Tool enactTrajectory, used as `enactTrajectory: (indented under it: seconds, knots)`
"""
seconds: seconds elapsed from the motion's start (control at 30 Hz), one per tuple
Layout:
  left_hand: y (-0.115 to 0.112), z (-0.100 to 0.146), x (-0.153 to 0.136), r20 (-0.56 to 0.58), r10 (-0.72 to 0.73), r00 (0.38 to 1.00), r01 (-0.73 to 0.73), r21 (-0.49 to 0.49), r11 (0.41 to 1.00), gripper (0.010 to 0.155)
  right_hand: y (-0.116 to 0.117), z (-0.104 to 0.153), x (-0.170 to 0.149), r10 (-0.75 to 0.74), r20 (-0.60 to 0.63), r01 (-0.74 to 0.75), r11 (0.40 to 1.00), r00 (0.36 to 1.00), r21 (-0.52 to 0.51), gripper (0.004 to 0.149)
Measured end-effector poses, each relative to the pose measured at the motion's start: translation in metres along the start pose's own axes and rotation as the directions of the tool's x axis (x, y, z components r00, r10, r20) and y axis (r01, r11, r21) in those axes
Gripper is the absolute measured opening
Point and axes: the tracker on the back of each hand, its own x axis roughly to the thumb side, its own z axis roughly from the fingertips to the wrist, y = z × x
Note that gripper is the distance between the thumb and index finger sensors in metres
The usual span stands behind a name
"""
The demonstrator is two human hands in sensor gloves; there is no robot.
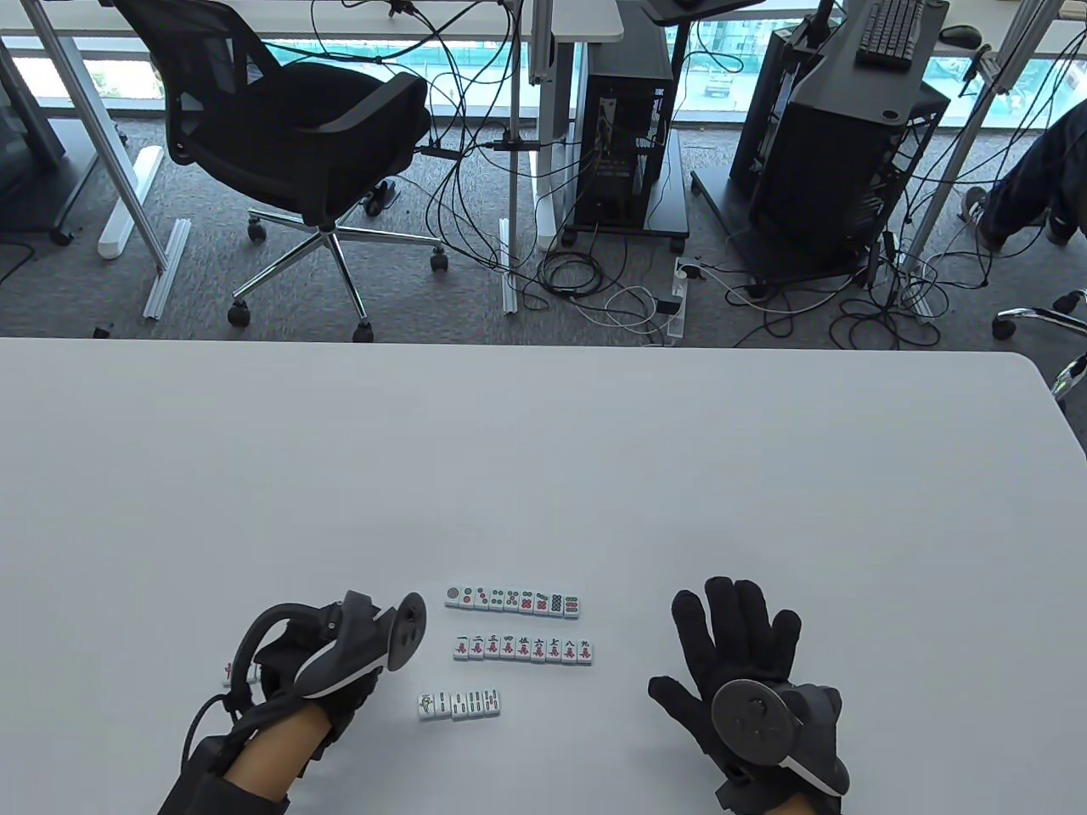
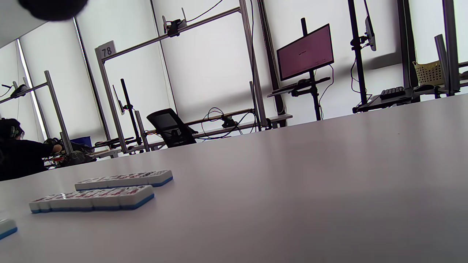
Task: Mahjong suit sorting
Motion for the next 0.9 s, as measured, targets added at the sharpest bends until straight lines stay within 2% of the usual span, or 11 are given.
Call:
enactTrajectory:
  seconds: [0.23, 0.4, 0.47, 0.57, 0.73, 0.8, 0.9]
  knots:
    - [-0.037, -0.008, -0.009, -0.036, -0.021, 0.999, 0.018, -0.082, 0.996, 0.064, 0.001, 0.000, 0.000, 0.005, -0.003, -0.005, 1.000, 1.000, 0.012, 0.083]
    - [-0.054, -0.017, -0.005, -0.041, -0.034, 0.999, 0.029, -0.126, 0.992, 0.064, 0.000, 0.000, 0.000, 0.003, -0.007, -0.003, 1.000, 1.000, 0.011, 0.083]
    - [-0.054, -0.018, -0.002, -0.039, -0.032, 0.999, 0.027, -0.119, 0.992, 0.063, 0.000, -0.001, 0.000, -0.001, -0.007, 0.001, 1.000, 1.000, 0.010, 0.083]
    - [-0.047, -0.018, 0.003, -0.016, -0.049, 0.999, 0.047, -0.112, 0.993, 0.062, 0.000, -0.001, 0.000, -0.004, -0.007, 0.004, 1.000, 1.000, 0.010, 0.083]
    - [-0.015, -0.005, 0.028, 0.063, 0.090, 0.994, -0.092, 0.026, 0.995, 0.063, 0.001, -0.001, -0.001, -0.010, -0.006, 0.010, 1.000, 1.000, 0.011, 0.083]
    - [0.000, 0.001, 0.050, 0.139, 0.132, 0.981, -0.141, 0.053, 0.989, 0.063, 0.002, -0.001, -0.001, -0.001, -0.006, 0.001, 1.000, 1.000, 0.014, 0.083]
    - [0.014, 0.009, 0.084, 0.222, 0.122, 0.967, -0.151, 0.118, 0.982, 0.063, 0.001, -0.001, -0.001, -0.004, -0.007, 0.004, 1.000, 1.000, 0.013, 0.083]
